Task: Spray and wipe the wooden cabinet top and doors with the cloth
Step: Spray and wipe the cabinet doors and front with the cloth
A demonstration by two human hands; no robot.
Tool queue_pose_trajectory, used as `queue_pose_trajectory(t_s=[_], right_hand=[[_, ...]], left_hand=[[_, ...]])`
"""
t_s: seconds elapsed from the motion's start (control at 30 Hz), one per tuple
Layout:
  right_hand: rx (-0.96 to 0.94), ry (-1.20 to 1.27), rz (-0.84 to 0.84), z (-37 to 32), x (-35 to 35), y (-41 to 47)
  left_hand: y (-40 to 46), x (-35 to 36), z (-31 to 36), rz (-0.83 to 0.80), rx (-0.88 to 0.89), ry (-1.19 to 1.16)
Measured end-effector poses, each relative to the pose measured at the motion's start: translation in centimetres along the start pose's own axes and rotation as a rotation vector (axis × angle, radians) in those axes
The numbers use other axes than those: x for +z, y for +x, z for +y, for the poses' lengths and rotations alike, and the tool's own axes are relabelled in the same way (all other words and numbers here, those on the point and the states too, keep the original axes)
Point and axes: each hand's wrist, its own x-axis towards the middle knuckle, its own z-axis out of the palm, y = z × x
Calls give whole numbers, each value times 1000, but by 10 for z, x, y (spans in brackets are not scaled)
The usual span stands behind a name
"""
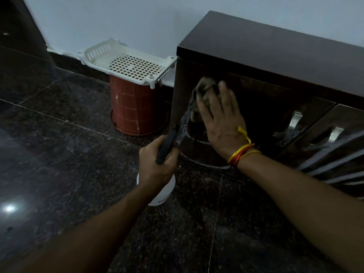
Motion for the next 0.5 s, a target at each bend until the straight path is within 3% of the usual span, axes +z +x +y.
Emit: queue_pose_trajectory(t_s=[0.17,0.37,0.5], right_hand=[[-192,-63,-231,-10,2,-20],[30,5,91,13,-10,38],[-58,-13,26,1,-4,24]], left_hand=[[-1,-7,-3,-10,11,17],[3,-7,-2,-4,4,36],[4,-10,-5,10,-5,22]])
